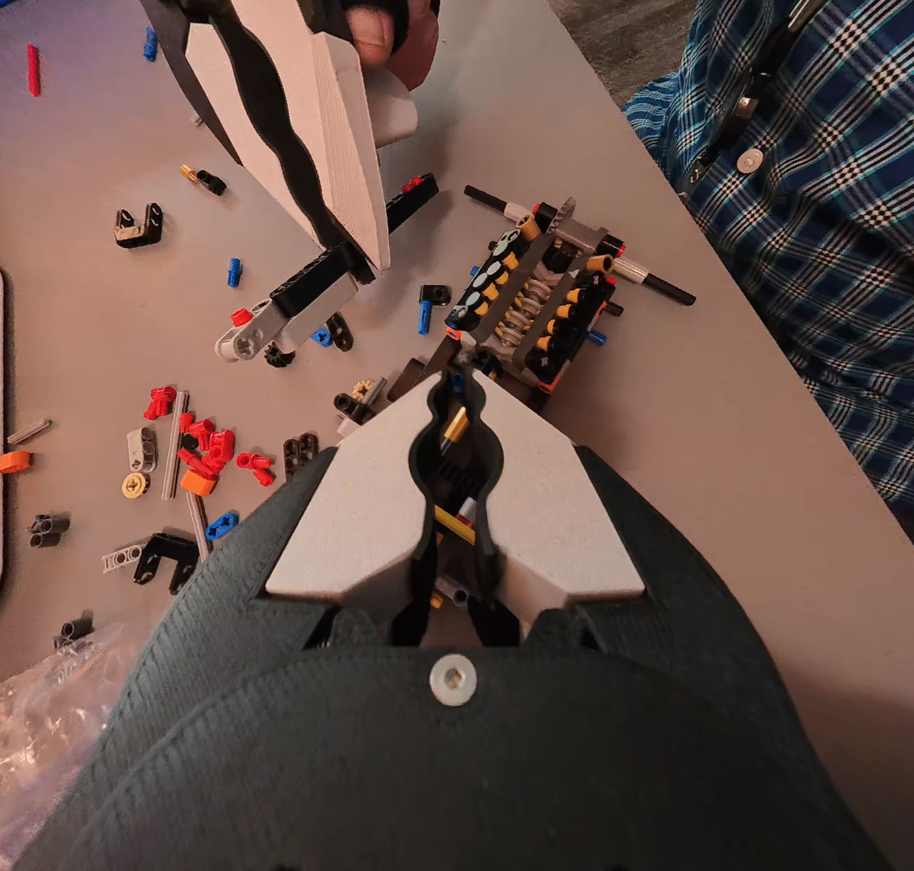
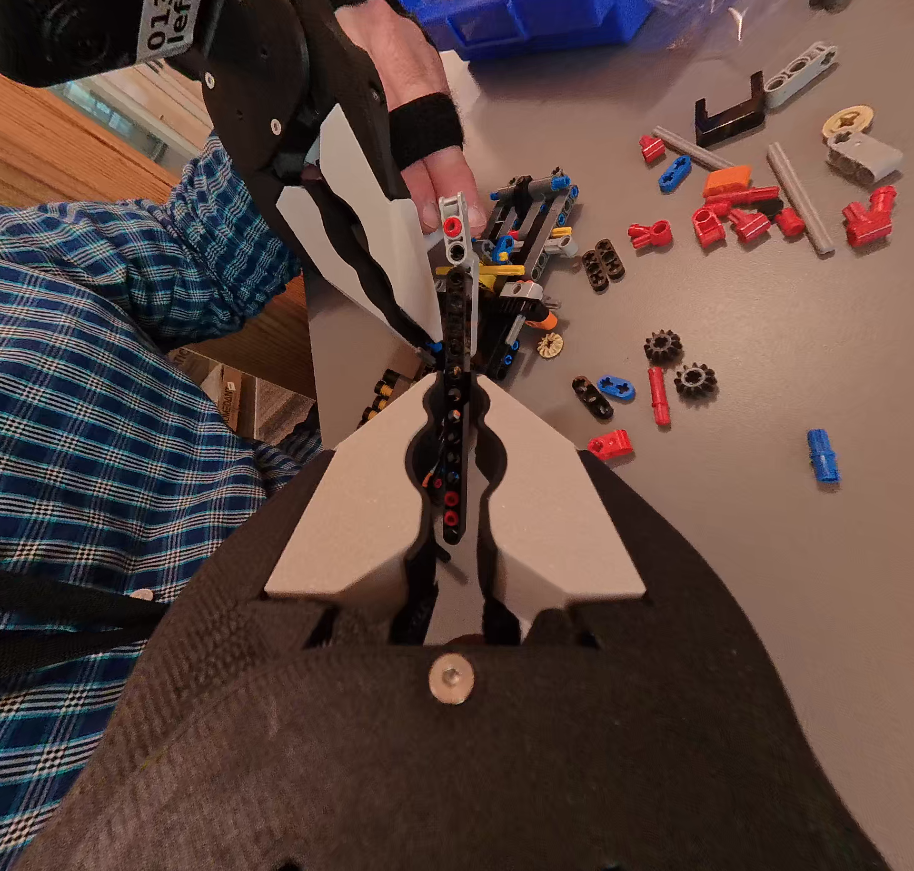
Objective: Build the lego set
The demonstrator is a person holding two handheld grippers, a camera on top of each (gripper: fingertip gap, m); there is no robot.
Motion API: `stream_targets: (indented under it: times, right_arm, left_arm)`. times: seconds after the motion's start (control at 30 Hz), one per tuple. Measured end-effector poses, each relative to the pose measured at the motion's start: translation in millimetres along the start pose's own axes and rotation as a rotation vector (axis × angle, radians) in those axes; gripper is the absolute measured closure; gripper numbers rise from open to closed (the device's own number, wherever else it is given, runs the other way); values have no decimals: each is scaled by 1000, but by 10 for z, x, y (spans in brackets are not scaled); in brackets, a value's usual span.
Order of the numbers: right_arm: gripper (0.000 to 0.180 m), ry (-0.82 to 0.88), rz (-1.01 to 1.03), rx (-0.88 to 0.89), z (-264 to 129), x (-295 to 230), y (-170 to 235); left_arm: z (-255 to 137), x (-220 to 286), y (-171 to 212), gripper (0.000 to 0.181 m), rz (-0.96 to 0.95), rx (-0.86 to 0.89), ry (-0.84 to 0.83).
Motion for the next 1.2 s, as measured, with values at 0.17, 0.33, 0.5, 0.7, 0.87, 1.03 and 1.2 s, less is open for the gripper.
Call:
stream_targets:
  times: [0.17,0.33,0.5,0.7,0.87,1.03,1.2]
  right_arm:
    - [174,6,1,-2,14,-8,1]
    - [174,12,-6,-1,18,-41,-18]
    - [174,44,-37,-15,13,-86,-33]
    - [174,140,-162,-76,31,-178,-58]
    - [174,192,-258,-125,82,-268,-78]
    - [174,190,-301,-148,72,-337,-105]
    - [166,145,-304,-162,73,-457,-153]
  left_arm:
    - [-18,38,23,173,-12,2,-18]
    - [-52,32,54,153,-37,6,-37]
    - [-249,-134,80,140,-106,28,-136]
    - [-592,-399,-122,130,-133,106,-297]
    - [-515,-384,-202,160,-110,103,-262]
    - [-562,-333,-268,175,-112,184,-215]
    - [-705,-328,-283,175,-121,247,-161]
Point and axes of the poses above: each gripper's, where its closed fingertips meet, z out along the fingers, y out of its underside, x = y × z across the jaws, the point moved 1 cm from there along -z, back along the fingers, and after that the axes turned 11 degrees about z, right-handed, at the moved point
